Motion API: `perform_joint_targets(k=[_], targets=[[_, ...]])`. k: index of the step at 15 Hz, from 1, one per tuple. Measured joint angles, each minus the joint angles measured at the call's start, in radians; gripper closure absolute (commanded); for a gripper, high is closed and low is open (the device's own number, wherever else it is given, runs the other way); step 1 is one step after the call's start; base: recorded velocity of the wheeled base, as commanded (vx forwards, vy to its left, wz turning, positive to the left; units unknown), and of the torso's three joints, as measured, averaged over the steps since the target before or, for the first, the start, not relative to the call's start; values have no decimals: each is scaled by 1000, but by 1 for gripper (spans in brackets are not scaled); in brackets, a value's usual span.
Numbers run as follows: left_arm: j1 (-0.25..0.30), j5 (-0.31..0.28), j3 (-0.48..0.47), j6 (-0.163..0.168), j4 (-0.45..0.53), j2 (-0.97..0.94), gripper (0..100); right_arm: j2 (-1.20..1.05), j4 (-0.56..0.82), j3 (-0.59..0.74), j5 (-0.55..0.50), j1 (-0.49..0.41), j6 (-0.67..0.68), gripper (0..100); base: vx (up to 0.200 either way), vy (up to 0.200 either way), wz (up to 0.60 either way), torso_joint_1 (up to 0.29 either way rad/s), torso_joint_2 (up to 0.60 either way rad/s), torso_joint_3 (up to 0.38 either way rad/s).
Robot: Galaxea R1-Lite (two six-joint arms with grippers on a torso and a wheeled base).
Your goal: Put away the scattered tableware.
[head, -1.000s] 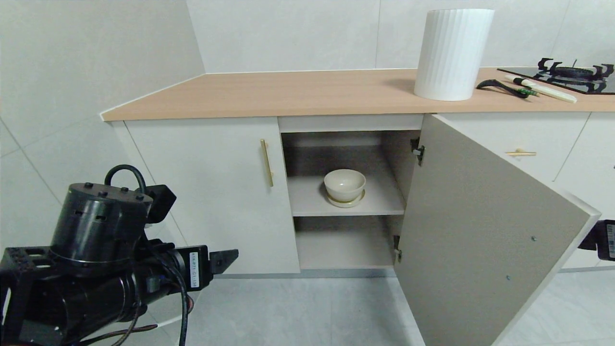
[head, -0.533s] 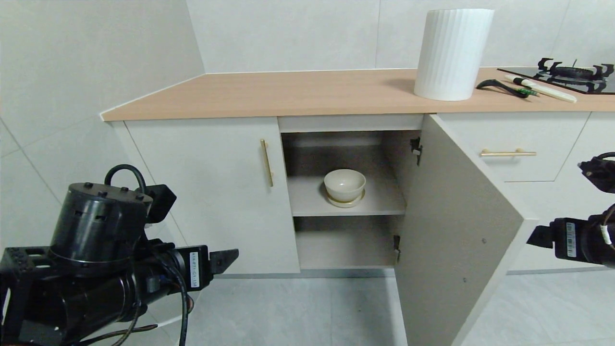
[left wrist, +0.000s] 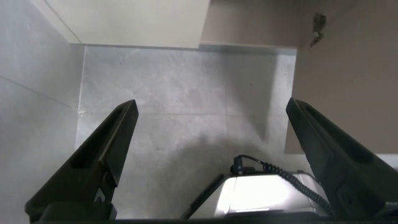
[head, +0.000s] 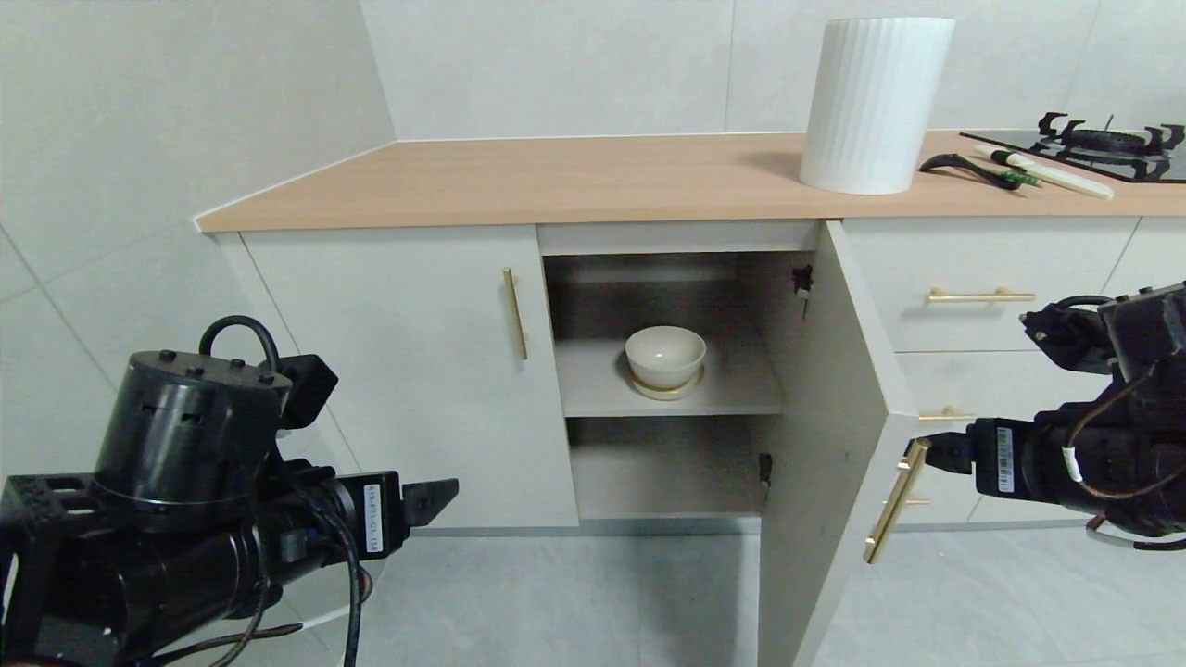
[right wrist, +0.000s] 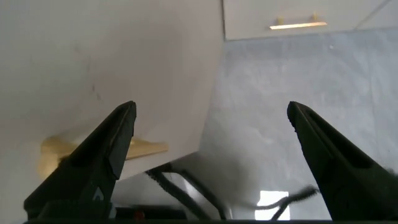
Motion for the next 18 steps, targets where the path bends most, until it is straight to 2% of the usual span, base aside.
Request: perform_joint_targets(k=[4, 7, 12, 18], targets=[[0, 1, -4, 1, 0, -12, 0, 84, -86, -10, 9, 64, -7, 0, 0, 0, 0, 0, 0, 0], [0, 1, -4, 1, 0, -21, 0, 167, -110, -72, 27, 81, -36, 0, 0, 0, 0, 0, 0, 0], [-13, -2, -7, 6, 0, -53, 0, 280, -103, -244, 183, 104, -83, 0, 0, 0, 0, 0, 0, 0], [-19, -1, -2, 7, 0, -56, 0, 428, -121, -338, 239, 109, -96, 0, 0, 0, 0, 0, 0, 0]])
